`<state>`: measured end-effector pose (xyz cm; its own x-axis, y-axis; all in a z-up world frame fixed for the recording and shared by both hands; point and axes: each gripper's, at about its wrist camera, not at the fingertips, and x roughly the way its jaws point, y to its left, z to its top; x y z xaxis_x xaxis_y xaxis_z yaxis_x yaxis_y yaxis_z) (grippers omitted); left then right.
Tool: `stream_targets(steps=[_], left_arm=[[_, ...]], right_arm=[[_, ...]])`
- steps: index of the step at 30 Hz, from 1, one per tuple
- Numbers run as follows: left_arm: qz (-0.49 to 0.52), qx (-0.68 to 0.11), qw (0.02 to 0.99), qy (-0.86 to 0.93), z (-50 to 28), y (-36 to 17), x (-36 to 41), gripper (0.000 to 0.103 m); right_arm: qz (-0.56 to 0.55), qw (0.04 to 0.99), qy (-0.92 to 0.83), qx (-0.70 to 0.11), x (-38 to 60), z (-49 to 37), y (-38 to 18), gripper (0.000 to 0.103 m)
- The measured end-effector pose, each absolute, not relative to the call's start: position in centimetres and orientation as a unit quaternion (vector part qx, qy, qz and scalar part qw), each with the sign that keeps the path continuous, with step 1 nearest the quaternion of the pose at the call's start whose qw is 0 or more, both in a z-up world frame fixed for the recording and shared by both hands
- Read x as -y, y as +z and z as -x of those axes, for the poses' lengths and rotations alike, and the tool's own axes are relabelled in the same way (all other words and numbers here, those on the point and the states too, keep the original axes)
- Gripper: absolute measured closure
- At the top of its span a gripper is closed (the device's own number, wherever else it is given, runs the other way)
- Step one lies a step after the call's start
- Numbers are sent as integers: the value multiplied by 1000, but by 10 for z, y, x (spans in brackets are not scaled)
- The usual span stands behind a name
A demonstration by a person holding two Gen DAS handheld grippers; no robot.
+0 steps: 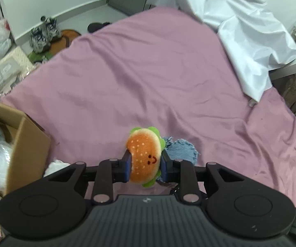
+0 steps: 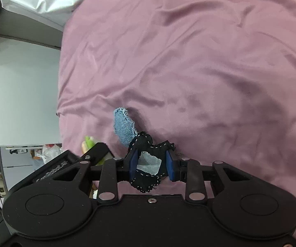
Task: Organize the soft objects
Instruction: 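Carry the burger plush with the left tool while the right tool carries the black patch to the box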
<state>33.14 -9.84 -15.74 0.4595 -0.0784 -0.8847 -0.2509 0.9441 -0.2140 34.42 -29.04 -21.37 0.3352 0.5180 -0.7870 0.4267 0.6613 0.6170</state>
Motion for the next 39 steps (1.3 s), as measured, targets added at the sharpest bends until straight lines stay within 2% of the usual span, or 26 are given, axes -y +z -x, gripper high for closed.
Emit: stream_targets(steps=[20, 39], left_arm=[[154, -469, 866, 77, -268, -93, 78, 76], [181, -412, 884, 123, -202, -30, 16, 76]], right_arm=[[-393, 773, 90, -490, 300, -306, -148, 74], [-345, 810, 211, -425, 275, -277, -93, 74]])
